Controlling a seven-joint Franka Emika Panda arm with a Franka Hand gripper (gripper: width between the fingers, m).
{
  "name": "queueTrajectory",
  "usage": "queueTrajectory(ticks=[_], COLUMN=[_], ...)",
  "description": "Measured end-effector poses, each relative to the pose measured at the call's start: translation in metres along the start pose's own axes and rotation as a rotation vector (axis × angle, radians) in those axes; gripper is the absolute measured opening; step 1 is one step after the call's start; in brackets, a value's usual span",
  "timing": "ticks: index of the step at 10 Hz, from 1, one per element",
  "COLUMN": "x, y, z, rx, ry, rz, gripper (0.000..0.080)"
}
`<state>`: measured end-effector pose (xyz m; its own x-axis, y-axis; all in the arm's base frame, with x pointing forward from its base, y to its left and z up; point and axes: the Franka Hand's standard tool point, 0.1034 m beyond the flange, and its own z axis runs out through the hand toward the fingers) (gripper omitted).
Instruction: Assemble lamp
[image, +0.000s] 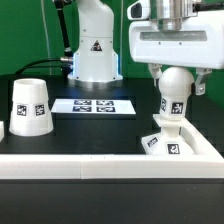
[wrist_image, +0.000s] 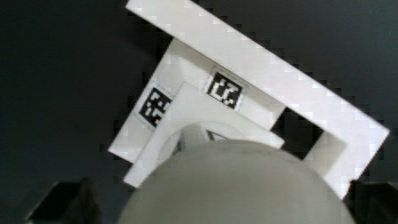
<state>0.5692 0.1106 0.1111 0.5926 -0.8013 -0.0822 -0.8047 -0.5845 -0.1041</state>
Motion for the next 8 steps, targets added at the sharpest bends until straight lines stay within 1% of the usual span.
queueTrajectory(ticks=[3, 4, 5, 7, 8], x=[0.0009, 0.0033, 0.0037, 0.0012, 0.0026], y=[0.0004, -0.0009, -0.0023, -0.0037, -0.0029], z=[-0.0001, -0.0017, -0.0025, -0.0022, -0.0020], rx=[-0.004, -0.020, -0.023, -0.036, -0.038], ry=[0.003, 0.020, 0.024, 0.033, 0.032], rz=[-0.263, -0.417, -0.498, -0.650, -0.728], gripper=[0.0699, 0.0699, 0.0699, 0.0699, 0.0699])
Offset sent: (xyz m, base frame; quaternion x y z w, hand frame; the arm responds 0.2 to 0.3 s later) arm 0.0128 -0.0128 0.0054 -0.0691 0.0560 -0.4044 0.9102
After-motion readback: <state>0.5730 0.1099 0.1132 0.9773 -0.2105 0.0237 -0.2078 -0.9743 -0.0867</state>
